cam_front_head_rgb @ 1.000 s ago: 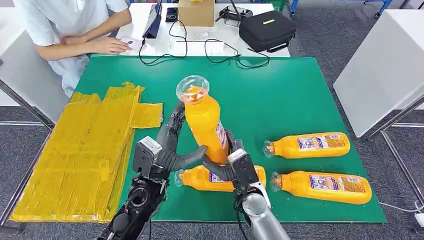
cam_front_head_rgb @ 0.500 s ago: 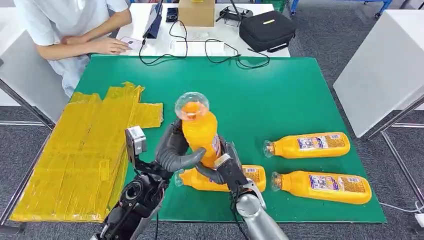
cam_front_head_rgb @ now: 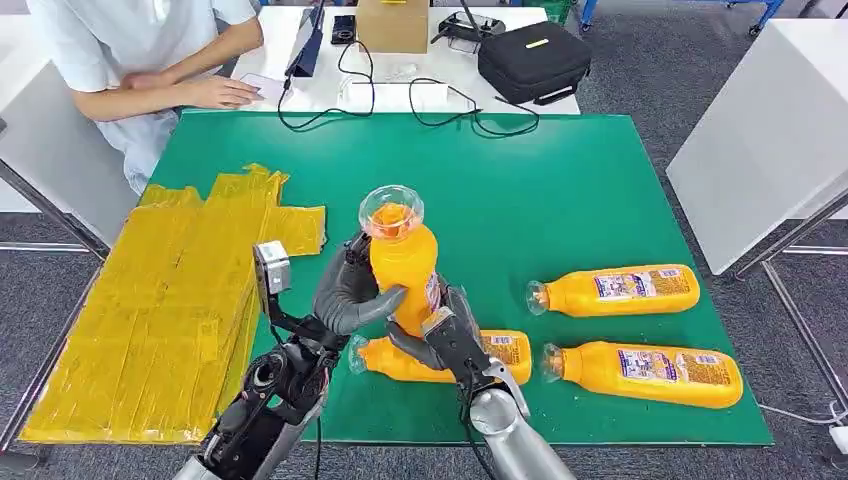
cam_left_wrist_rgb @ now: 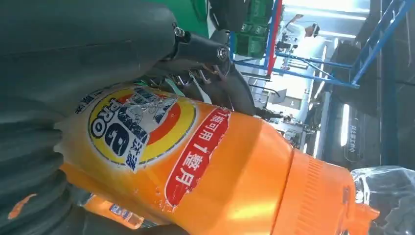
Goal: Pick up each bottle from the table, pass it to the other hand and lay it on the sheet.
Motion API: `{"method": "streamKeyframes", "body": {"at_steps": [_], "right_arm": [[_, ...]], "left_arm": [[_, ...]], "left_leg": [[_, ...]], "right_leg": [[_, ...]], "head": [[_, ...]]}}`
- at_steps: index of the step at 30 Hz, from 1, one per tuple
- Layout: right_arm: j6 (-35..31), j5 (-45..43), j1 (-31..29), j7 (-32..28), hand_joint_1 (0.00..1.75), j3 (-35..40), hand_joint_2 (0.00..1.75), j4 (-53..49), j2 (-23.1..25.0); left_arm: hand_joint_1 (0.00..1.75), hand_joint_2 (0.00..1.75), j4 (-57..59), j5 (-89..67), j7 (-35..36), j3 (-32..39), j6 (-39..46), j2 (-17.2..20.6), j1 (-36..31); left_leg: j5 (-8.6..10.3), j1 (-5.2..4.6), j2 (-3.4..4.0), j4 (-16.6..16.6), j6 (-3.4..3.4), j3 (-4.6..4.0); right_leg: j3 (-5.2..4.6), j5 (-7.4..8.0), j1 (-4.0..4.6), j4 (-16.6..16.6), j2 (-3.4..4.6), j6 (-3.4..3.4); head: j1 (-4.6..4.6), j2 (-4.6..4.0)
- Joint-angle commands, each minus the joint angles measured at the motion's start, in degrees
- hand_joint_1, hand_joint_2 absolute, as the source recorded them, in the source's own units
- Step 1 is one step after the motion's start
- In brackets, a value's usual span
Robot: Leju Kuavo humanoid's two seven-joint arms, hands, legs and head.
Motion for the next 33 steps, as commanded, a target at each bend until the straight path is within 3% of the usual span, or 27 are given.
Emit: {"method": "streamKeyframes", "body": {"at_steps": [1,12,13,16,17,18,21,25,33], "right_arm": [[0.44,1.16,-0.45,-0.02,1.75,1.46,1.75,-0.4,-1.25],[-0.09,1.32,1.34,0.02,1.75,0.52,1.75,-4.19,-1.94],[-0.97,1.38,1.95,-0.38,1.52,0.17,1.75,-5.72,-2.07],[-0.97,1.39,1.98,-0.38,1.52,0.15,1.75,-6.08,-2.15],[-0.97,1.39,1.98,-0.38,0.51,0.15,1.75,-6.08,-2.15],[-1.69,1.22,3.01,-0.49,0.0,-0.22,1.75,-8.29,-2.37],[-2.66,0.98,5.03,-0.8,0.0,-0.78,1.75,-14.93,-3.72],[-7.12,3.24,5.94,-0.57,0.0,-1.84,1.75,-23.92,-6.27],[-10.61,3.84,6.48,-0.31,0.0,-3.16,1.75,-27.26,-8.05]], "left_arm": [[1.75,1.75,5.27,-2.08,-0.02,-2.23,3.97,-0.39,-2.58],[1.75,1.75,2.51,-6.61,-2.05,0.12,12.17,0.04,-1.0],[1.75,1.75,1.79,-7.54,-2.76,0.84,13.59,0.35,-0.62],[1.75,1.75,1.75,-7.42,-2.65,1.14,13.51,0.76,-0.59],[1.75,1.75,1.75,-7.42,-2.65,1.14,13.51,0.76,-0.59],[1.75,1.75,0.96,-8.77,-3.43,1.47,14.83,0.79,-0.37],[1.75,1.75,-1.89,-13.81,-5.58,3.42,19.01,2.32,-0.23],[1.75,1.75,-3.93,-12.25,-5.27,8.89,18.63,3.88,-1.07],[1.75,1.75,-2.18,-10.3,-5.47,12.13,17.66,4.2,-1.48]], "left_leg": [[-0.1,0.0,-0.05,-0.03,0.06,0.3],[-0.16,0.01,0.03,-0.02,0.05,0.37],[-0.09,0.0,0.02,-0.03,0.04,0.22],[-0.1,0.0,0.08,-0.03,0.04,0.22],[-0.07,-0.01,0.06,-0.03,0.03,0.15],[-0.15,0.0,0.08,-0.04,0.05,0.34],[-0.12,-0.01,0.07,-0.02,0.04,0.22],[-0.07,0.0,0.02,0.0,0.03,0.09],[-0.09,0.01,0.04,-0.01,0.05,0.2]], "right_leg": [[0.34,-0.12,0.05,-0.05,-0.15,-0.16],[0.39,-0.14,0.07,-0.04,-0.09,-0.21],[0.24,-0.08,0.05,-0.04,-0.07,-0.15],[0.22,-0.07,0.04,-0.04,0.0,-0.15],[0.16,-0.05,0.02,-0.03,-0.01,-0.12],[0.36,-0.12,0.06,-0.05,-0.03,-0.2],[0.23,-0.1,0.04,-0.02,-0.02,-0.16],[0.1,-0.07,0.03,0.0,-0.05,-0.13],[0.22,-0.08,0.05,-0.04,-0.06,-0.15]], "head": [[0.0,0.0],[0.0,0.0],[0.02,0.0],[0.0,0.0],[0.02,0.0],[0.0,0.0],[0.0,0.0],[0.0,0.0],[0.0,0.0]]}}
